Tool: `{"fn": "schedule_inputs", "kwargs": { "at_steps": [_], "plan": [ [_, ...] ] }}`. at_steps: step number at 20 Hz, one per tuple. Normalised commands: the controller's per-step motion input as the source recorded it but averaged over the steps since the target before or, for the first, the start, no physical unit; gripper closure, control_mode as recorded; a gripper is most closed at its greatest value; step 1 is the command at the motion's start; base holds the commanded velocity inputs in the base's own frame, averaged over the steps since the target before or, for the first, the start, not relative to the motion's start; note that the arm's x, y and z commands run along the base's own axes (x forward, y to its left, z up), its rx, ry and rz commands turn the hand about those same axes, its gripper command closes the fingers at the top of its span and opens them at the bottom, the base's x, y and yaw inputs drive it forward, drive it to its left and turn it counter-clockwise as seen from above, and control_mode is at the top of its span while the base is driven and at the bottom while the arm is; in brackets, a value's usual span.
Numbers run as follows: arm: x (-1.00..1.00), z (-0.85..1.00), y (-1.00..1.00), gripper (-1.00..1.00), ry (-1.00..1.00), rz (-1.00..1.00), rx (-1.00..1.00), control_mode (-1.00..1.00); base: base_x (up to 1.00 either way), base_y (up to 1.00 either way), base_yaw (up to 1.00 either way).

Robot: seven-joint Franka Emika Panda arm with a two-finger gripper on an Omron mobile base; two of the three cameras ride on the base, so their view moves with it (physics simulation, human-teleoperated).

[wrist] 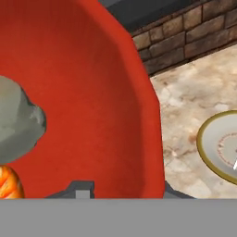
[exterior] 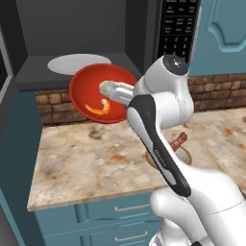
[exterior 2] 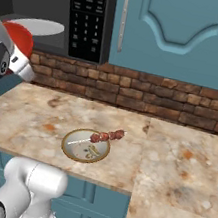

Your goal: Place the bowl containing the shrimp and garlic in the microwave. Close the microwave door and press the start button to microwave the meal.

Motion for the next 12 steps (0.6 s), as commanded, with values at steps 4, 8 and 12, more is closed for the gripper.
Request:
{"fn": "schedule_inputs", "kwargs": {
  "at_steps": [4, 8, 12],
  "plan": [
    [0.06, 0.44, 0.13, 1.00, -0.14, -0.10, 0.08, -1.00, 0.00, 0.00, 0.00],
    [0.12, 0.43, 0.11, 1.00, -0.11, -0.09, 0.11, -1.00, 0.00, 0.00, 0.00],
    [0.28, 0.29, 0.00, 1.00, 0.00, -0.09, 0.11, -1.00, 0.00, 0.00, 0.00]
  ]
}}
